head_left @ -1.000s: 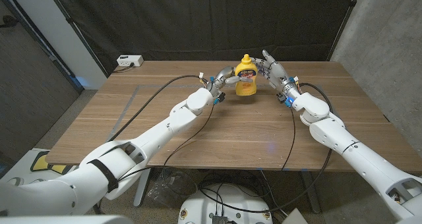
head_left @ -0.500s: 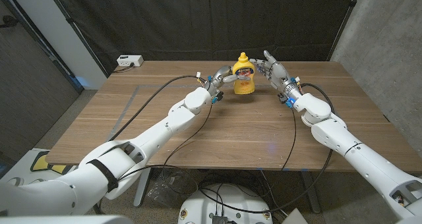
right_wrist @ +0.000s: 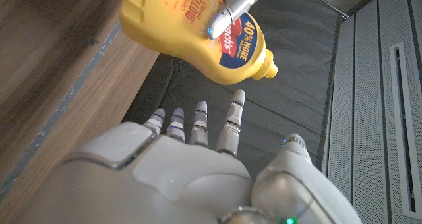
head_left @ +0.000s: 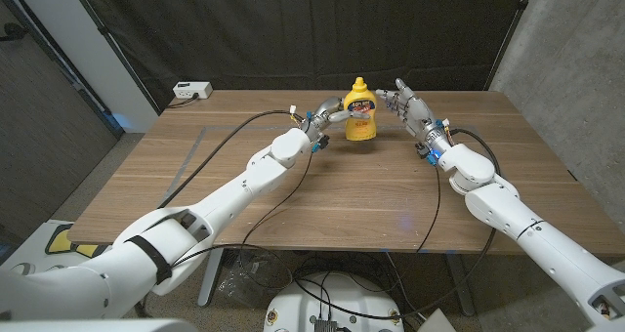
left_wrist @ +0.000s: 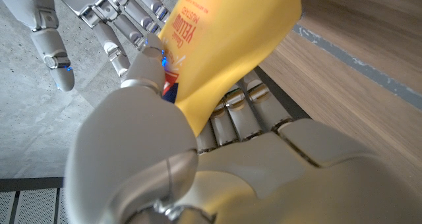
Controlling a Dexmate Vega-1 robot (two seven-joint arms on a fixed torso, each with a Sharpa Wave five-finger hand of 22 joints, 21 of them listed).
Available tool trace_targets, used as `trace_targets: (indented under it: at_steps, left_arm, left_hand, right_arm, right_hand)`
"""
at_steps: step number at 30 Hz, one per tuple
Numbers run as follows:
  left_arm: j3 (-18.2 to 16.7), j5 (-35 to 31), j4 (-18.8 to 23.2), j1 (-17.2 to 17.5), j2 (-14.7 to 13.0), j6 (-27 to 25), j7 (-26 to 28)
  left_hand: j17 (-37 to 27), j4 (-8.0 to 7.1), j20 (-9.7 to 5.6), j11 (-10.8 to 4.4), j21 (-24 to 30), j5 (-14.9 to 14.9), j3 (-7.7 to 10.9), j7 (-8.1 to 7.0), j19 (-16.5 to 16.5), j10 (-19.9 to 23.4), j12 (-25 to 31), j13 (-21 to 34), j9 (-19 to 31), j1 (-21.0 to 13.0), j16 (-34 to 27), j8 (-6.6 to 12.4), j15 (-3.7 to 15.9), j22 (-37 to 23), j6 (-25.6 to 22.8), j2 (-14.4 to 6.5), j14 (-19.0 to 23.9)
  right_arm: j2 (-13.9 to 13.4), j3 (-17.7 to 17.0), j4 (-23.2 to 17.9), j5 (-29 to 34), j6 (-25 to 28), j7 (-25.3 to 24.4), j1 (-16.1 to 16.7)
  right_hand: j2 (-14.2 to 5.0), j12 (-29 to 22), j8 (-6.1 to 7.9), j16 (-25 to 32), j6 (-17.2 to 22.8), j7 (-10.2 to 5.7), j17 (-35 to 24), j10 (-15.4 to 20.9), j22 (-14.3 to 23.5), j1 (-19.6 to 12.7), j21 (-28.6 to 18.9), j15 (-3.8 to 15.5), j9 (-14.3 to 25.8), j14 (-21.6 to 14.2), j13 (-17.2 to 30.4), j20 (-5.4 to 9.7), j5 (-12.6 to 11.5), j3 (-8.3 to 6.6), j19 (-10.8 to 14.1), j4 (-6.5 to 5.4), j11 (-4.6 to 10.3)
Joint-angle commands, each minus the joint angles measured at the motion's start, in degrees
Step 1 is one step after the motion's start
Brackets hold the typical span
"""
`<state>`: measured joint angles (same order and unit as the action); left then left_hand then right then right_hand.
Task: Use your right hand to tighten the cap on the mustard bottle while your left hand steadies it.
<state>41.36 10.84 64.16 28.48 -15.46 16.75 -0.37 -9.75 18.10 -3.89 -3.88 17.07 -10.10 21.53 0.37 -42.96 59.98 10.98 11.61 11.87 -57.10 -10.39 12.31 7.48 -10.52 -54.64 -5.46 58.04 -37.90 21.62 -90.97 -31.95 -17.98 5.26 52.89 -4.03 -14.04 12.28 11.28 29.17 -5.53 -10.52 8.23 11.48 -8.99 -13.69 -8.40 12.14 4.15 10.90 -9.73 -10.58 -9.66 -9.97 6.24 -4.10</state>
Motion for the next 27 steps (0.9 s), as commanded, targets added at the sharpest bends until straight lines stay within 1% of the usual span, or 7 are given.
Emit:
trace_targets:
  at_steps: [1, 3, 5, 7, 14, 22, 27]
  left_arm:
    - [-0.69, -1.79, 7.58, 2.95, -3.5, -4.42, 2.95]
    - [-0.85, -3.28, 11.04, 4.09, -4.9, -6.94, 4.92]
    - [-1.15, -4.1, 13.44, 5.04, -5.96, -8.21, 6.16]
    - [-1.74, -3.94, 15.44, 6.09, -6.79, -8.99, 6.79]
    - [-3.28, -4.12, 21.04, 8.57, -9.97, -10.42, 7.55]
    - [-3.55, -5.11, 21.57, 8.29, -11.22, -8.04, 6.33]
    - [-3.28, -6.14, 19.75, 7.97, -10.66, -6.44, 6.76]
  left_hand:
    - [-0.09, -12.37, 0.25, -0.29, -0.18, -0.19, 12.69, 3.1, -0.35, 0.39, 0.22, 0.14, 0.08, 1.97, -0.25, 0.24, 0.06, -0.16, -3.47, -2.32, 0.75]
    - [-0.1, -12.38, 0.25, -0.32, -0.19, -0.2, 12.74, 3.2, -0.34, 0.44, 0.24, 0.14, 0.08, 2.01, -0.25, 0.21, 0.07, -0.17, -3.4, -2.33, 0.76]
    - [-0.09, -12.38, 0.27, -0.3, -0.19, -0.2, 12.78, 3.24, -0.35, 0.6, 0.31, 0.14, 0.08, 2.04, -0.25, 0.27, 0.09, -0.17, -3.53, -2.33, 0.77]
    - [-0.09, -12.37, 0.24, -0.32, -0.2, -0.2, 12.81, 3.16, -0.36, 0.61, 0.31, 0.14, 0.08, 2.06, -0.25, 0.29, 0.13, -0.18, -3.59, -2.33, 0.78]
    - [-0.09, -12.36, 0.2, -0.43, -0.16, -0.2, 12.91, 3.11, -0.49, 0.79, 0.36, 0.14, 0.09, 2.14, -0.31, 0.27, 0.2, -0.19, -3.56, -2.3, 1.01]
    - [-0.07, -12.31, 0.18, -0.45, -0.19, -0.19, 13.06, 3.05, -0.51, 0.68, 0.3, 0.14, 0.09, 2.22, -0.27, 0.27, 0.23, -0.2, -3.59, -2.24, 1.01]
    - [-0.07, -12.29, 0.15, -0.28, -0.2, -0.19, 13.15, 2.99, -0.51, 0.72, 0.31, 0.15, 0.09, 2.29, -0.28, 0.29, 0.29, -0.2, -3.65, -2.2, 1.07]
  right_arm:
    - [-0.44, -1.69, -1.93, 0.92, -0.29, -4.16, 2.91]
    - [-0.51, -1.67, -1.8, 1.4, -0.5, -4.34, 2.99]
    - [-0.52, -1.67, -1.77, 1.99, -0.21, -5.17, 3.2]
    - [-0.23, -1.64, -1.4, 1.59, -0.12, -5.15, 3.29]
    - [0.51, -1.1, -1.44, 2.98, -0.66, -6.55, 3.86]
    - [0.98, -0.58, -1.46, 5.26, -1.49, -7.84, 3.7]
    - [2.42, -0.32, 0.98, 5.44, -3.83, -7.27, 2.55]
  right_hand:
    - [-0.11, 0.38, -0.88, -0.15, -2.41, 0.19, -0.11, -0.48, -0.01, -0.69, -0.22, -0.43, 0.05, 0.04, 0.12, -0.31, -0.02, -0.45, -6.99, 0.29, -0.48]
    - [-0.07, 0.61, -1.21, -0.34, -3.52, 0.49, -0.12, -1.01, -0.01, -0.73, -0.18, -0.43, 0.04, 0.42, 0.13, -0.2, 0.04, -0.46, -7.02, 0.31, -0.65]
    - [-0.05, 0.61, -1.21, -0.39, -3.67, 0.43, -0.13, -0.98, -0.01, -0.74, -0.13, -0.36, 0.03, 0.54, 0.13, -0.14, 0.06, -0.46, -7.11, 0.32, -0.09]
    - [0.01, 0.62, -0.82, -0.45, -2.95, -0.33, -0.16, -0.94, 0.0, -0.71, 0.08, -0.33, 0.0, 0.69, 0.13, -0.06, 0.1, -0.44, -7.59, 0.31, 0.24]
    - [0.25, 0.57, -0.39, -0.48, -1.96, -0.77, -0.2, -0.75, 0.0, -0.51, 0.25, -0.27, -0.04, 0.85, 0.13, -0.07, 0.14, -0.29, -7.98, 0.25, 0.55]
    - [0.57, 0.46, -0.22, -0.44, -1.51, -0.72, -0.25, -0.4, 0.01, -0.15, 0.28, -0.19, -0.09, 0.84, 0.13, -0.03, 0.17, -0.05, -8.03, 0.13, 0.48]
    - [0.7, 0.45, -0.2, -0.41, -1.45, -0.75, -0.26, -0.34, 0.01, 0.0, 0.28, -0.16, -0.11, 0.79, 0.13, -0.03, 0.17, 0.05, -8.03, 0.07, 0.32]
